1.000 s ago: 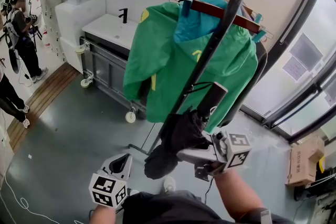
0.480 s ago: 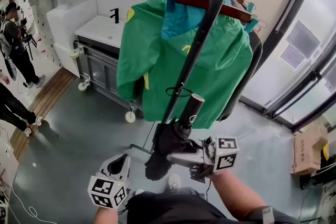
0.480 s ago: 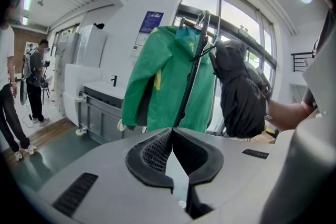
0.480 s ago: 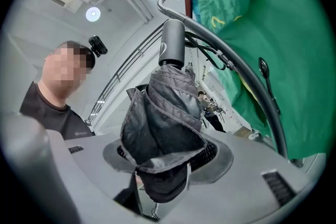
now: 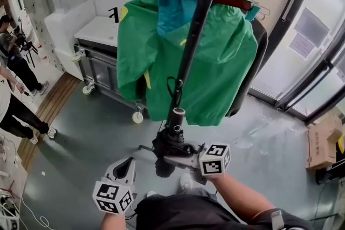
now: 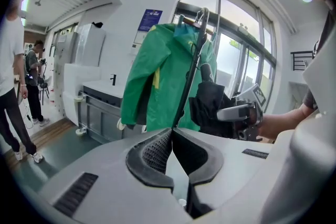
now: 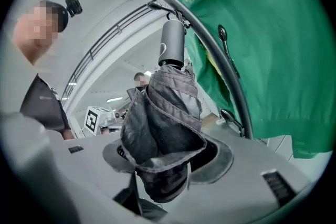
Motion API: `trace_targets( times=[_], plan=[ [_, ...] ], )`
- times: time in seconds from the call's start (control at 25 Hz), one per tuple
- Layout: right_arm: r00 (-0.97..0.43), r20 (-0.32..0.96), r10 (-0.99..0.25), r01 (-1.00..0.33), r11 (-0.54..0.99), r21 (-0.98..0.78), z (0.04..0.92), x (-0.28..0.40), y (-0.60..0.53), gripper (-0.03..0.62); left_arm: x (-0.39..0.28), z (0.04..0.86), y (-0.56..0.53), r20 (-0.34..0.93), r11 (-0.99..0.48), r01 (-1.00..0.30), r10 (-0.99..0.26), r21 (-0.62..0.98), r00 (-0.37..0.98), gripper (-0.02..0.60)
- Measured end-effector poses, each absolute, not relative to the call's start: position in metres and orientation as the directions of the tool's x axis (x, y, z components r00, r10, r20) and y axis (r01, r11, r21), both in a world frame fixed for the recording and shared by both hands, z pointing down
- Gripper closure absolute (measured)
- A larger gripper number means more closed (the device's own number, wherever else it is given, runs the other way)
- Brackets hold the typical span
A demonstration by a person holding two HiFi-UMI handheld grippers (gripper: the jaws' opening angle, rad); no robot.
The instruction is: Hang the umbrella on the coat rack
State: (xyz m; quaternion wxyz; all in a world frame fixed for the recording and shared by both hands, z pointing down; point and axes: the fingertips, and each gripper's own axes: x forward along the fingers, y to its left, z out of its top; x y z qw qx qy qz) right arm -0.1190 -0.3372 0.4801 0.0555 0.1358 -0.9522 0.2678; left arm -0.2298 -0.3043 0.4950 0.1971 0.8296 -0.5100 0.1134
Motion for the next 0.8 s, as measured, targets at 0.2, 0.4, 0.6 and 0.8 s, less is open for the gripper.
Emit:
trace_targets(
  times=[0.2, 0.4, 0.6, 0.8],
  plan=[
    [-0.932, 0.259, -0.253, -0.350, 0.813, -0.465, 0.515, -0.120, -0.339, 0.369, -0.231, 0.495, -0.302, 0.392, -0.399, -0.892, -0.802, 0.211, 0.451, 0.566],
    [-0.912, 0.293, -0.287, -0.393, 0.816, -0.425, 0.533, -0.117, -0.341, 0.368, -0.232, 0.497, -0.298, 0.398, -0.394, -0.894, -0.801, 0.211, 0.447, 0.566],
    [-0.865, 0.338, -0.371, -0.482, 0.802, -0.353, 0.549, -0.110, -0.356, 0.368, -0.231, 0.498, -0.298, 0.399, -0.397, -0.893, -0.799, 0.210, 0.449, 0.566],
    [-0.804, 0.373, -0.462, -0.575, 0.763, -0.295, 0.564, -0.098, -0.375, 0.368, -0.228, 0.501, -0.295, 0.405, -0.402, -0.891, -0.793, 0.213, 0.455, 0.566]
  ],
)
